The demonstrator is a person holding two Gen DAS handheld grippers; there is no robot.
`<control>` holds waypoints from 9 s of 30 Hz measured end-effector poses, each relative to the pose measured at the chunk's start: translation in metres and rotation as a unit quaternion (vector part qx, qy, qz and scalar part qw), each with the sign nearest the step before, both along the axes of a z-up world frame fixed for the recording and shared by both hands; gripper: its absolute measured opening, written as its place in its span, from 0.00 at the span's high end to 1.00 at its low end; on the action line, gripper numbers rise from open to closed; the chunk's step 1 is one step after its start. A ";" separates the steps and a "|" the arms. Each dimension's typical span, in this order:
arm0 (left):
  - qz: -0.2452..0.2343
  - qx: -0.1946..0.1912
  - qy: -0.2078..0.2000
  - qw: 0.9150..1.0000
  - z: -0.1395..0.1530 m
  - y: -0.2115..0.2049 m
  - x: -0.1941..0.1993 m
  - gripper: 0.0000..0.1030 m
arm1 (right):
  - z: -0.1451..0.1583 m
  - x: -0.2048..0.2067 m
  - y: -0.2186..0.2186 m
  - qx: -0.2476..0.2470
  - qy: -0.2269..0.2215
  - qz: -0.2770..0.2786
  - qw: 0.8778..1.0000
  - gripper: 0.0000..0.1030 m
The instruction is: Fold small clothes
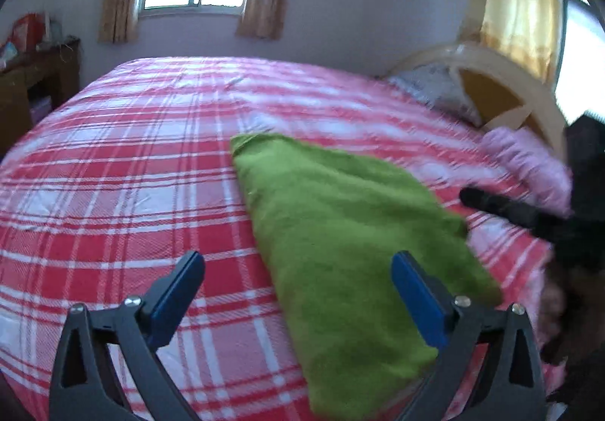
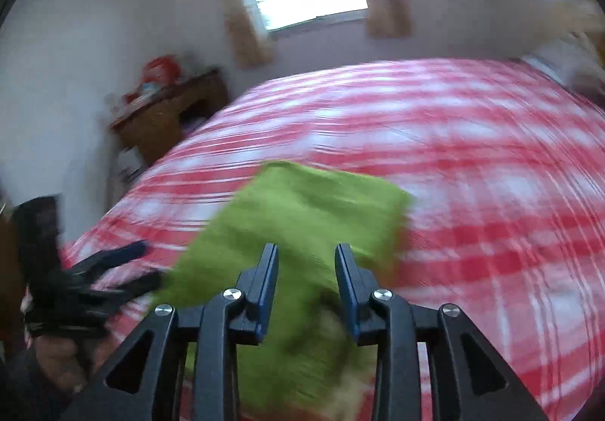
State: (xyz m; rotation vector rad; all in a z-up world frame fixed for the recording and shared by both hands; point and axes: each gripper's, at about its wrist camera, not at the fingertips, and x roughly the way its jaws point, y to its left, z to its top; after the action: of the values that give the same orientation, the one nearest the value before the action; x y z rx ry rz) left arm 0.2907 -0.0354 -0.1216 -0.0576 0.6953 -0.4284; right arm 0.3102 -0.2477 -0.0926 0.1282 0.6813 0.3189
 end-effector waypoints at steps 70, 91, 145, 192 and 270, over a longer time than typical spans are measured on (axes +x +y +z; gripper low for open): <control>-0.087 -0.011 0.079 0.993 -0.042 -0.021 0.004 0.31 | -0.096 0.105 -0.077 0.201 0.116 -0.027 0.972 0.70; -0.076 0.013 0.056 0.995 -0.005 -0.024 -0.009 0.66 | -0.072 0.093 -0.060 0.177 0.081 -0.013 0.981 0.77; 0.133 0.002 -0.003 0.991 0.008 0.219 -0.124 0.68 | -0.054 0.076 0.311 0.205 0.125 0.262 0.935 0.78; 0.177 0.051 0.040 0.982 -0.038 0.242 -0.155 0.29 | -0.106 0.101 0.331 0.177 0.184 0.231 0.939 0.75; 0.265 0.049 -0.154 0.950 0.106 0.239 -0.237 0.00 | 0.096 -0.185 0.283 0.001 -0.166 0.172 0.971 0.28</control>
State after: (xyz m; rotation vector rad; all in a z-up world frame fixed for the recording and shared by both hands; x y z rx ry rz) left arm 0.0533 0.2035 -0.0159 -0.0795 0.3670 0.1158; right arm 0.1256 0.0357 0.0030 -0.0442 0.3668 0.6590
